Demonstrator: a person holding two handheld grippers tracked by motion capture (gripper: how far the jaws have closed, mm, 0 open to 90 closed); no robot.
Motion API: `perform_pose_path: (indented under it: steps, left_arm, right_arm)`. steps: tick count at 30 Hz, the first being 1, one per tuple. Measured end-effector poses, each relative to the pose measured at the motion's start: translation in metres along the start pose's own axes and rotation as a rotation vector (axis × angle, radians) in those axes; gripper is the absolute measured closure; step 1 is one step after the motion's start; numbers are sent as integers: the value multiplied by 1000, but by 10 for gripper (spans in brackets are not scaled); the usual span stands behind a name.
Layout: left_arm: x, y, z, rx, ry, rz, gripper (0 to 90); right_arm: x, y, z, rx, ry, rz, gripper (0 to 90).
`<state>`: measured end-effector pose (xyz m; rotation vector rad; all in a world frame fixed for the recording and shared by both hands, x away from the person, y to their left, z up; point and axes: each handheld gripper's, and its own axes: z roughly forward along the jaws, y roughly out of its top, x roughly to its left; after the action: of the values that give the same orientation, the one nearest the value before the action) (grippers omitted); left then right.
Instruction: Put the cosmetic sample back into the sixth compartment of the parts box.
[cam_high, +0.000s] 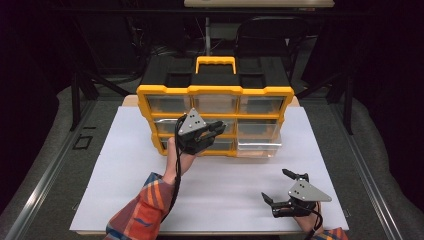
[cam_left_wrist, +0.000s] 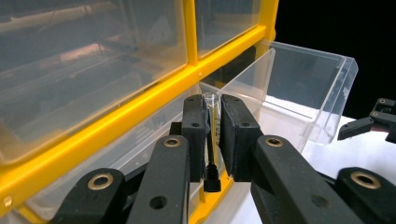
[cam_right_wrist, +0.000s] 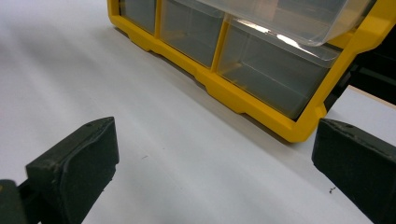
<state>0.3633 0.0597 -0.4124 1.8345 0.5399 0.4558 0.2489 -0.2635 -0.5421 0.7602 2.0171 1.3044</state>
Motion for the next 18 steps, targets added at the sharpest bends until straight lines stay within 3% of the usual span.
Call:
perform_pose_path:
  steps: [18]
  left_arm:
    - [-2, 15, 7, -29, -15, 6, 802]
  right_arm:
    - [0, 0, 0, 0, -2, -3, 0]
